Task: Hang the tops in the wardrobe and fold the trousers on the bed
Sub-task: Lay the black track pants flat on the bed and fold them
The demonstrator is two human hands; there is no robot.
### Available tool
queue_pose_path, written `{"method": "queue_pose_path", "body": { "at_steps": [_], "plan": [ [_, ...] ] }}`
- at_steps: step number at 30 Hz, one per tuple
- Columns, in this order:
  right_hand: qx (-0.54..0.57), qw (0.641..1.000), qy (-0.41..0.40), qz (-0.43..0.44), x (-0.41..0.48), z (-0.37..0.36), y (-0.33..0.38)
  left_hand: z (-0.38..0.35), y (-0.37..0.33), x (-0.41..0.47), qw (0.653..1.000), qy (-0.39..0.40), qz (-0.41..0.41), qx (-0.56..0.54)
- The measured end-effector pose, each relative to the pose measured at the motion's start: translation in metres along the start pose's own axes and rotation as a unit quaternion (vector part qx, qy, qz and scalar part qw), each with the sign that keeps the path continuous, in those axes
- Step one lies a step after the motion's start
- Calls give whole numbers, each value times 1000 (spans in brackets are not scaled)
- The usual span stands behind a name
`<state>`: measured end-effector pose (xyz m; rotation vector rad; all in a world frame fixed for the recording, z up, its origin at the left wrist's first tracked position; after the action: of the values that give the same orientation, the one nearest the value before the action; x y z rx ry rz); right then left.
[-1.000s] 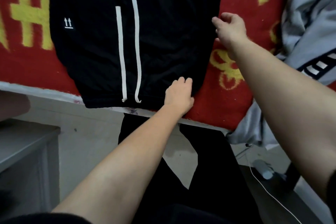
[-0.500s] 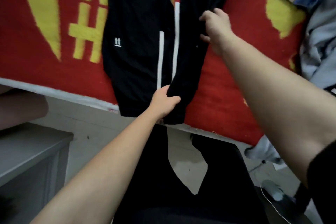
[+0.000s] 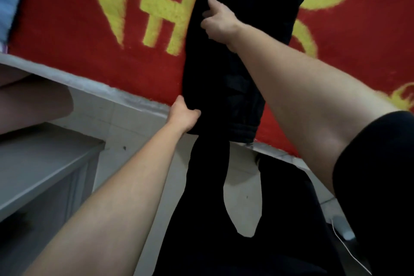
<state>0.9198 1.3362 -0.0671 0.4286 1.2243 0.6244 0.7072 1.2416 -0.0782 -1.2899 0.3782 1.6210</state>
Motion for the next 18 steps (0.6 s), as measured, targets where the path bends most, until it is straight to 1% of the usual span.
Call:
{"method": "queue_pose_path", "body": {
  "at_steps": [1, 2, 4, 5, 8, 10, 11, 12, 13, 14, 15, 16, 18],
  "plan": [
    [7, 1000, -10, -4, -2, -3, -6, 0, 1, 1, 1000, 9, -1, 5],
    [19, 999, -43, -1, -7, -2, -11, 1, 1, 1, 1000, 12, -1, 5],
    [20, 990, -140, 6, -26, 5, -27, 3, -1, -2, 1000, 19, 4, -17],
    [6, 981, -192, 3, -38, 9, -38, 4, -2, -4, 998, 32, 12, -49],
    [-42, 949, -308, -50, -82, 19, -82, 0, -5, -11, 983, 83, 54, -154],
    [-62, 929, -351, -101, -109, 20, -111, -4, -8, -14, 978, 106, 62, -170],
    [-58, 928, -344, -134, -118, 19, -125, -7, -9, -13, 978, 113, 57, -165],
    [-49, 934, -309, -173, -124, 15, -139, -10, -11, -14, 978, 119, 48, -163],
    [-36, 943, -258, -207, -129, 10, -152, -13, -11, -15, 978, 120, 34, -168],
    [-19, 953, -206, -224, -133, 4, -163, -16, -11, -18, 977, 115, 23, -177],
    [-3, 959, -173, -223, -137, 0, -170, -18, -10, -21, 977, 105, 15, -185],
    [3, 963, -169, -209, -142, -4, -174, -19, -7, -24, 978, 93, 10, -188],
    [-7, 961, -228, -156, -154, -11, -175, -14, 4, -25, 985, 52, -9, -165]
  ]
}}
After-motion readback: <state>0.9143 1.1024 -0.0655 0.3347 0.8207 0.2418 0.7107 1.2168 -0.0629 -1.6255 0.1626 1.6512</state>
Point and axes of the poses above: each hand's wrist, its own x-axis towards the middle knuckle, its own z-axis out of the back of the hand, y = z × x, the point moved 2 cm from there along x, towards the middle knuckle, and after that the axes turned 4 degrees about -x, right-handed, at the moved point
